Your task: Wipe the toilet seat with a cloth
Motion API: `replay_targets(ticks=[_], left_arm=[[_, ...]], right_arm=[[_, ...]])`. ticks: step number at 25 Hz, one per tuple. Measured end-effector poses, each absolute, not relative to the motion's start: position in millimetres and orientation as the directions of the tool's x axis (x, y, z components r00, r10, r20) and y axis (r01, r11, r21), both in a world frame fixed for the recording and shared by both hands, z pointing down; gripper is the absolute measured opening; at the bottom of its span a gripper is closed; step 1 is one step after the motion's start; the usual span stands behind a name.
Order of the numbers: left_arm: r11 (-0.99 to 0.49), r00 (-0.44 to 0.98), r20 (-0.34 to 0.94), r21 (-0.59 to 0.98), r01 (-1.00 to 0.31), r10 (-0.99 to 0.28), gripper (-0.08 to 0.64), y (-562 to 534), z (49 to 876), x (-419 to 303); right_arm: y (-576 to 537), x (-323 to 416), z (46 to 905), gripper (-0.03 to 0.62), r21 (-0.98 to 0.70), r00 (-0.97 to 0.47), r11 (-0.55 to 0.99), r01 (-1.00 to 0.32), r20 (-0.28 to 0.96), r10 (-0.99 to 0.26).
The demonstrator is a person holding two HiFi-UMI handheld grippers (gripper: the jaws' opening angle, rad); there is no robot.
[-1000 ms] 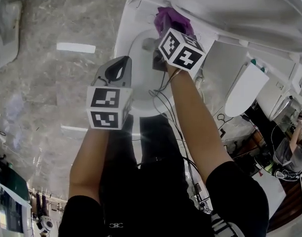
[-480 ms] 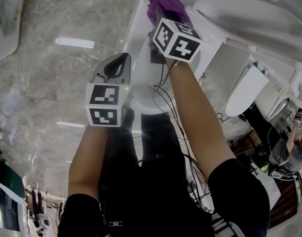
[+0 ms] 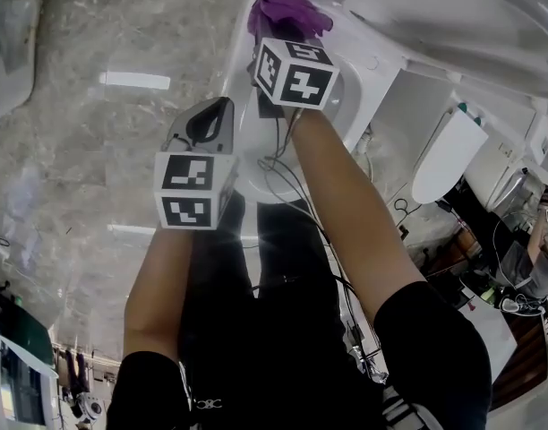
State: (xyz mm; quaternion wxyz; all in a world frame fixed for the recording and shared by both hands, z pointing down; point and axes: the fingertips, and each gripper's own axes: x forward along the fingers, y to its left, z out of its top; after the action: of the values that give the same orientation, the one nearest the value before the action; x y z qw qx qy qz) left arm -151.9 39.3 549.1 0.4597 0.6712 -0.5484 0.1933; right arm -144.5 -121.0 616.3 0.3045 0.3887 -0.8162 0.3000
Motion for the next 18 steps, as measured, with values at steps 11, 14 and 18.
replay_targets(ticks=[11, 14, 18], left_arm=[[0.017, 0.335, 0.762, 0.413, -0.911, -0.554, 0.008, 31, 550, -137], [0.008, 0.343, 0.763, 0.415, -0.910, -0.547, 0.008, 32, 550, -130], [-0.004, 0.351, 0.767, 0.413, -0.911, -0.537, 0.008, 31, 554, -120]], right_arm=[[-125, -112, 620, 0.061, -0.296, -0.509, 0.462, -0.836, 0.734, -0.449], [-125, -99, 622, 0.061, -0.296, -0.492, 0.435, -0.850, 0.739, -0.460], [-128, -79, 625, 0.061, -0.295, -0.475, 0.408, -0.864, 0.747, -0.466]])
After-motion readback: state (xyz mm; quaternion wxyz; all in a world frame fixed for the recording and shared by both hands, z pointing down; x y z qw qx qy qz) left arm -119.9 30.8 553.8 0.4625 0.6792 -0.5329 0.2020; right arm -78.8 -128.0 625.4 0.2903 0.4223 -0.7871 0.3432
